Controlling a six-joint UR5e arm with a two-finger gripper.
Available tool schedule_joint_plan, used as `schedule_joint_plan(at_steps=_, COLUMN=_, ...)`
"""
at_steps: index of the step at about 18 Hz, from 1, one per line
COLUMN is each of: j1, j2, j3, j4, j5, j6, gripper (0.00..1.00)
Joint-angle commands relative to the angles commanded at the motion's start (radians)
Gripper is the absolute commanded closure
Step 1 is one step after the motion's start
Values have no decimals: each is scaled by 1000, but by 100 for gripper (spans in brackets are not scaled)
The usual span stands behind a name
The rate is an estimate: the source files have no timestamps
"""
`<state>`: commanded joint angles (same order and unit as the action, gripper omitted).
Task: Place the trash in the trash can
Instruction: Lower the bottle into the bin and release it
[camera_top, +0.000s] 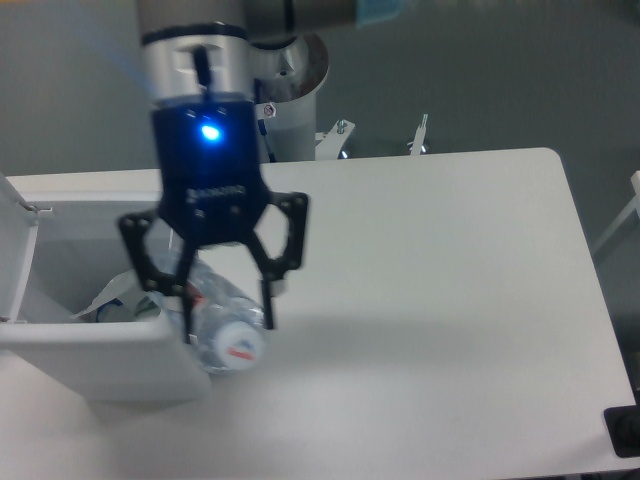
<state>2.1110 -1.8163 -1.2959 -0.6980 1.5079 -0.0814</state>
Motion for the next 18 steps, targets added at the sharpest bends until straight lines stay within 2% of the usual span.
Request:
schedule_joint_plan(at_steps=6, j1=-78, j2=6, j3=-81, j4=0, j5=0, j6=-5, gripper=47)
schedule_joint_plan(at_steps=7, j1=-86, j2=8, j3=-94, j4=-2, j5=2, j6=-1, gripper=43)
schedule_joint_plan(at_steps=8, j1=-88, j2=14, j3=-106, j4=-2, j5=0, j6=-1, gripper=23)
schedule_joint_plan(at_steps=9, j1=-88, j2=20, j3=-112, j4=-2, j5=2, j6=-3, gripper=7)
schedule_joint_plan(at_steps=11, j1=-88, j2=38, j3=-117, j4=-2, j5=0, j6=-11, gripper=0)
schedule_joint_plan(at_steps=15, j1=-78, j2=63, j3=-115, j4=-6, j5=17, j6=49, gripper=0)
schedule_joint_plan(at_steps=18, j1=6, j2=84, j3=-115, j4=-14, j5=61, j6=156, gripper=0)
